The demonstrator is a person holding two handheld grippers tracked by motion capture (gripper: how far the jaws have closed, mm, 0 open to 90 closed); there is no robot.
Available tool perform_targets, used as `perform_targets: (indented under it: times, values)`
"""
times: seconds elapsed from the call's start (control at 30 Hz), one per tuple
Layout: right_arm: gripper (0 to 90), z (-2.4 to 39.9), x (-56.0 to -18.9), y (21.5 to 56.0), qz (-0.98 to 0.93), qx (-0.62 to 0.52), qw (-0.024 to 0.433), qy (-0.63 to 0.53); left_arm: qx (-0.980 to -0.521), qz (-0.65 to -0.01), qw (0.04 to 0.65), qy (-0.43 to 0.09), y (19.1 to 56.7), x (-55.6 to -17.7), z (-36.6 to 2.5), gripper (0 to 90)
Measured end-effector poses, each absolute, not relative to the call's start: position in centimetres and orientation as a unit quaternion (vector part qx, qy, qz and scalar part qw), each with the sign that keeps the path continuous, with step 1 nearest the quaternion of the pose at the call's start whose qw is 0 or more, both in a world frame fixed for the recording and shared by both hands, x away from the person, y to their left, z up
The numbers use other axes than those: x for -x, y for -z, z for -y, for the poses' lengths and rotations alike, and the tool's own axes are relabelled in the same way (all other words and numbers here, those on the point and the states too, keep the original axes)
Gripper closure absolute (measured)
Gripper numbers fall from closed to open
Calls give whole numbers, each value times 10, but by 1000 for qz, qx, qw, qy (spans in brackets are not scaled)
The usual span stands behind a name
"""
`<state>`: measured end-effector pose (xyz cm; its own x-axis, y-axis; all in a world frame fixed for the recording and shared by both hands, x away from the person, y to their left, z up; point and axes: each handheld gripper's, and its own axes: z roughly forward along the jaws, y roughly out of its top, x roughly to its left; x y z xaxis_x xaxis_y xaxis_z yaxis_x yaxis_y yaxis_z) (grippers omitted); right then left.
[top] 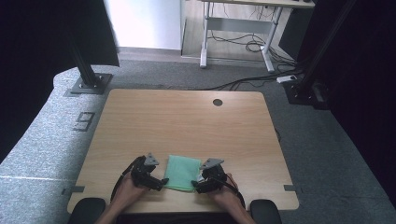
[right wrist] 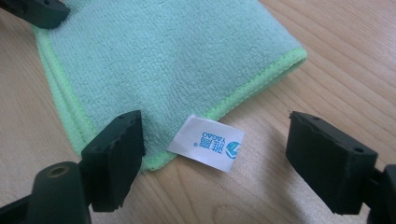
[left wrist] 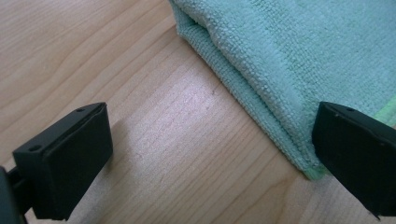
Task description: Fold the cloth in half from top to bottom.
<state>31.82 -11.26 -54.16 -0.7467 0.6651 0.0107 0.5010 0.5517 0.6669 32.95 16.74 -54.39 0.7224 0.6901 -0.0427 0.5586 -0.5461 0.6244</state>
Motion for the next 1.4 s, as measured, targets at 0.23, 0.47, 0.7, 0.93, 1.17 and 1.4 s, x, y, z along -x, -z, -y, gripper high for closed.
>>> perform_targets:
  times: [0.23,0.47,0.7,0.93,1.17,1.4]
  values:
    - [181,115,-328,542,-867,-343,140,-333,-864,-366,326,-114,546,-335,-165,0]
    - [164,124,-346,545,-857,-368,146,-329,-859,-370,334,-121,548,-347,-162,0]
    - [164,127,-353,546,-853,-375,143,-334,-854,-377,336,-125,549,-355,-159,0]
    - [164,129,-368,546,-850,-383,145,-331,-850,-385,335,-129,549,-367,-155,0]
    - [167,132,-388,546,-845,-392,149,-331,-846,-394,333,-133,549,-382,-149,0]
    - [170,134,-407,546,-840,-401,153,-330,-841,-404,332,-137,549,-402,-146,0]
